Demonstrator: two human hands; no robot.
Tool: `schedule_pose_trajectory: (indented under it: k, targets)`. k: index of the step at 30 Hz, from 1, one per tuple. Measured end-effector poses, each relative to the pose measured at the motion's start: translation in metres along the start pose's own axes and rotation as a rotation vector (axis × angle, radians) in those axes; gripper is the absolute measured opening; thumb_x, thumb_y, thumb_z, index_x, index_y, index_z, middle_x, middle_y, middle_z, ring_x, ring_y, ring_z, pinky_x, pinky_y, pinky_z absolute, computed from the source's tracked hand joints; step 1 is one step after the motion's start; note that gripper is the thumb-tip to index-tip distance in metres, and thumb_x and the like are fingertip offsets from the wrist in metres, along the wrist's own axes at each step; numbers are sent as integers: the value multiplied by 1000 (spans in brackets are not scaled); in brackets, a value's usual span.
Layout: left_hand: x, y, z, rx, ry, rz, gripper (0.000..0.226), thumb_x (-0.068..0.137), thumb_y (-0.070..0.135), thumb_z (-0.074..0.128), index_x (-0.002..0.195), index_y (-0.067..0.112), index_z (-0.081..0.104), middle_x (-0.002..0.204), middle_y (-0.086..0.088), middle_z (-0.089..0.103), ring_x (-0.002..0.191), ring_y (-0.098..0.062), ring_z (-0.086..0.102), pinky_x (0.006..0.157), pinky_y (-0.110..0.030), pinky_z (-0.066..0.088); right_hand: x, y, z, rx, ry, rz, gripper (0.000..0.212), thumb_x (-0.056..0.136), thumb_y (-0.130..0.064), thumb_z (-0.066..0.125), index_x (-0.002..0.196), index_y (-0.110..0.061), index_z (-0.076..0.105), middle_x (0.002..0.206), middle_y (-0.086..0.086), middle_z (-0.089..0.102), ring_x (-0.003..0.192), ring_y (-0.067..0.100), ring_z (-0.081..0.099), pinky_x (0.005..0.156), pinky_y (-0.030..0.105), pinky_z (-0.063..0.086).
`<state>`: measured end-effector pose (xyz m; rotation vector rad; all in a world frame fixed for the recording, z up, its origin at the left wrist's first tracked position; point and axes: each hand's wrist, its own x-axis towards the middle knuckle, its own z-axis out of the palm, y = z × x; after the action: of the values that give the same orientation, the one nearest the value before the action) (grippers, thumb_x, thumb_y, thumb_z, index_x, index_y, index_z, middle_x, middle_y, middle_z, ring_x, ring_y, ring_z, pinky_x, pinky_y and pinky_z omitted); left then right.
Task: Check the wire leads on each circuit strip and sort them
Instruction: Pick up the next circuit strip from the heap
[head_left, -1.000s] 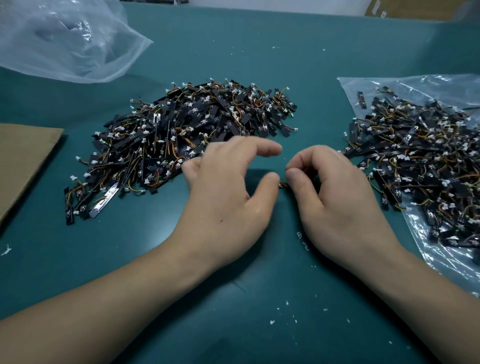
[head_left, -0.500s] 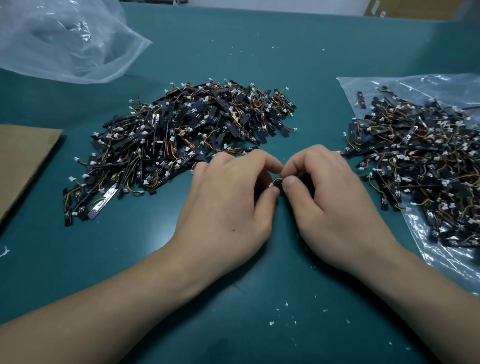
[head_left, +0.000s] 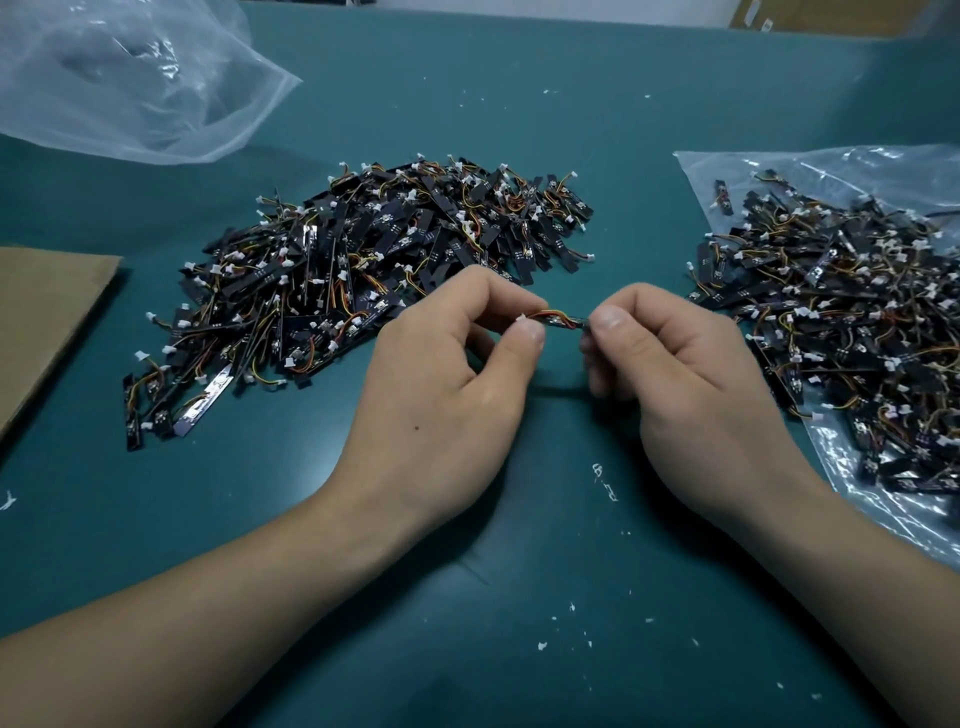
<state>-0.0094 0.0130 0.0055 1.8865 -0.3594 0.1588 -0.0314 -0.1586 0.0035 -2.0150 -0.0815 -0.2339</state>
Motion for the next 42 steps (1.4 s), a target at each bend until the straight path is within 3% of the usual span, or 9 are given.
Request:
schedule_pose_trajectory:
  k: [6, 15, 20, 24, 27, 29, 32, 37, 42]
  targets:
    - [-1, -1, 0, -62, -38, 7, 9, 92, 17, 63, 88, 21, 70, 72, 2, 67, 66, -15, 58, 63, -20, 45, 1, 2, -3, 143, -8, 11, 31, 104, -31, 47, 80, -13, 56, 65, -3, 58, 64, 18, 47, 63, 40, 39]
    - [1, -2, -2, -146, 26, 11, 17, 91, 15, 60, 77, 18, 70, 68, -1, 65, 66, -23, 59, 61, -27, 47, -4, -3, -1, -178, -143, -119, 27, 104, -31, 48, 77, -32, 50, 66, -11, 51, 64, 6, 47, 61, 20, 35]
    - [3, -4, -1, -139, -22, 24, 12, 96, 14, 66, 94, 22, 75, 72, 4, 68, 66, -18, 61, 63, -17, 47, -3, -3, -2, -82, -162, -108, 28, 103, -30, 49, 76, -31, 51, 65, -13, 50, 62, 7, 46, 62, 24, 36]
    - [3, -3, 1, -219, -26, -39, 21, 92, 27, 67, 112, 20, 64, 70, 1, 65, 63, -14, 59, 63, -22, 47, -3, -2, -1, -20, -169, -107, 27, 103, -29, 49, 76, -28, 52, 65, -8, 51, 62, 7, 44, 61, 27, 36]
    - [1, -1, 0, -220, -27, -37, 18, 96, 33, 57, 98, 16, 63, 65, 3, 61, 59, -9, 54, 60, -29, 46, -1, -1, -1, 117, -43, -71, 28, 104, -28, 48, 78, -20, 55, 64, 9, 51, 58, 12, 43, 56, 27, 36]
    - [0, 0, -2, -169, -99, 7, 30, 98, 37, 53, 85, 14, 65, 64, -5, 60, 56, -12, 50, 55, -30, 42, -1, -1, -1, 157, -16, -64, 28, 104, -28, 48, 79, -18, 55, 65, 14, 51, 57, 16, 42, 54, 26, 36]
    - [0, 1, -2, -95, -160, 55, 31, 100, 26, 52, 75, 16, 68, 61, -10, 56, 55, -16, 46, 53, -28, 37, -2, -1, -1, 126, -66, -98, 29, 105, -30, 48, 79, -19, 56, 65, 11, 54, 58, 14, 44, 56, 25, 37]
    - [1, -1, -1, -96, -139, 57, 32, 100, 20, 52, 72, 18, 67, 58, 6, 55, 53, -9, 42, 53, -25, 35, -2, -2, -1, 167, -96, -88, 36, 103, -33, 48, 82, -11, 67, 62, 8, 58, 55, 20, 48, 56, 27, 38]
    - [0, 0, -2, -129, -180, 44, 27, 95, 22, 53, 73, 16, 67, 60, -16, 53, 54, -26, 44, 50, -29, 34, -3, -3, -1, 168, -59, -107, 32, 102, -27, 50, 73, -18, 62, 58, 5, 54, 52, 13, 45, 52, 21, 36]
